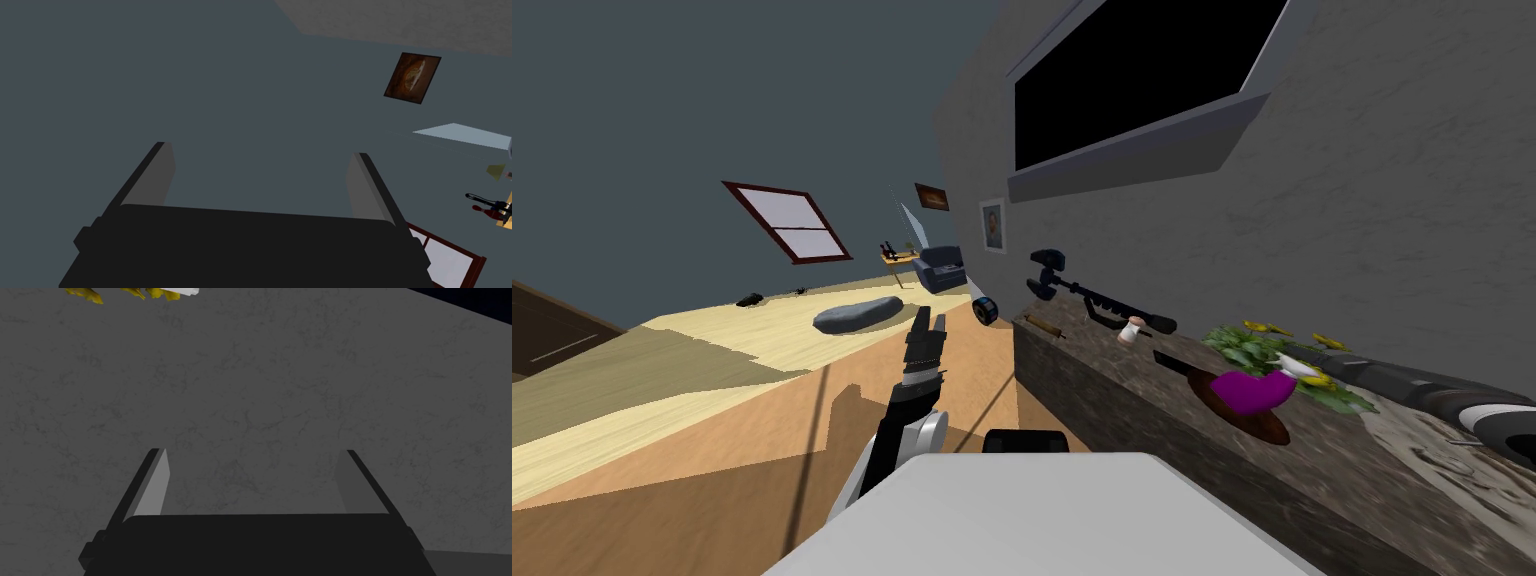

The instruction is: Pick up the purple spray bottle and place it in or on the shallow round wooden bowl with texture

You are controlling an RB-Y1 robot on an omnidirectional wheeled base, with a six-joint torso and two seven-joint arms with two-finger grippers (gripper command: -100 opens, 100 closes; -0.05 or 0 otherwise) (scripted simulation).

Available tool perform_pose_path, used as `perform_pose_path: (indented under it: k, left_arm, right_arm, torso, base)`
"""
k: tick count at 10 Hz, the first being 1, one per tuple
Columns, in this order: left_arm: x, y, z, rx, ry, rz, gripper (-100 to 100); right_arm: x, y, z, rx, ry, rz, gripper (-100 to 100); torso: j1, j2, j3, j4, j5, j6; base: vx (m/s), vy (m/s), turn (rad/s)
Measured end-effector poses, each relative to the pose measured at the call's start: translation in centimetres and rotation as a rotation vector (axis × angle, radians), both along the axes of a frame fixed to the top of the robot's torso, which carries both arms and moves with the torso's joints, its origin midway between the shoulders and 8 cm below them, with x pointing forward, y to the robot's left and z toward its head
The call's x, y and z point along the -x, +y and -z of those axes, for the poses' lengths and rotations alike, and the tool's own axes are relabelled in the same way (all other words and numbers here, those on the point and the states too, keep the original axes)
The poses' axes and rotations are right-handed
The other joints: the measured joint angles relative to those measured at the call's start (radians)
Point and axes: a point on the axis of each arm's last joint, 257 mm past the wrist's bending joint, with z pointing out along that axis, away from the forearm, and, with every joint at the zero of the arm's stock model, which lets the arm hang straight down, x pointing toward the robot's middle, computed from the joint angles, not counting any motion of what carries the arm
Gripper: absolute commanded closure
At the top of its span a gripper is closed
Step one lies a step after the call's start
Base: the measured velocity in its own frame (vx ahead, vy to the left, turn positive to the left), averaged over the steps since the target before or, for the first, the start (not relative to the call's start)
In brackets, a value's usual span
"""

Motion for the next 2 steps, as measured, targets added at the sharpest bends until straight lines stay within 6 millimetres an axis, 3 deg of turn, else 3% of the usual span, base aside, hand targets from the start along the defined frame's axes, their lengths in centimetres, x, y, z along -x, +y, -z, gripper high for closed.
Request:
perform_pose_path:
  k: [2]
  left_arm:
    - [0.00, 0.00, 0.00, 0.000, 0.000, 0.000, 0]
  right_arm:
    - [0.00, 0.00, 0.00, 0.000, 0.000, 0.000, 0]
  torso:
    - [0.000, 0.000, 0.000, 0.000, 0.000, 0.000]
  base:
    - [0.000, 0.000, 0.000]
